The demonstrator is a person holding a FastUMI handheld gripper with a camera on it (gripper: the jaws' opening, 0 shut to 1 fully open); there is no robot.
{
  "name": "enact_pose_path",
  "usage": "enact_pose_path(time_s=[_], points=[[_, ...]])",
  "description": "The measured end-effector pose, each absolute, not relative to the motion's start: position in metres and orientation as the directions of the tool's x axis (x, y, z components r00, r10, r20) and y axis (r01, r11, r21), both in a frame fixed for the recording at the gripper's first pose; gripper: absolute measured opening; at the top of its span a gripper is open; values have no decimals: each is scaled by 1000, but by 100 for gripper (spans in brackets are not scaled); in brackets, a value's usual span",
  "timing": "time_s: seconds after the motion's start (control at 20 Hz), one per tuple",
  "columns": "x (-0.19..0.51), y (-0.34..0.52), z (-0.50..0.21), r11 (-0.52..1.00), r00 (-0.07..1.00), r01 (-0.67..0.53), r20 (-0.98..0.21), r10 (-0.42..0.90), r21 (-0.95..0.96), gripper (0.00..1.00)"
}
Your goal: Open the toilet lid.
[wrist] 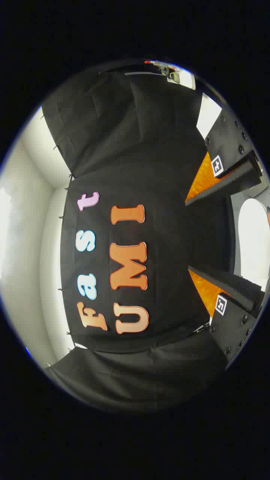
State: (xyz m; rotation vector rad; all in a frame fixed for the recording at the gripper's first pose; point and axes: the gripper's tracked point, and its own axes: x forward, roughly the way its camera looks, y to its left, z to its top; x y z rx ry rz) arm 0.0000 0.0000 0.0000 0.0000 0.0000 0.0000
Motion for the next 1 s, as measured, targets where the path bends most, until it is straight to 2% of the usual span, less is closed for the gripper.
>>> enact_pose_path(time_s=[0.5, 1.0], points=[[-8, 32, 3, 1000, 1000, -15, 20, 15, -16, 98], [-2, -1, -11, 1000, 1000, -16, 20, 16, 23, 98]])
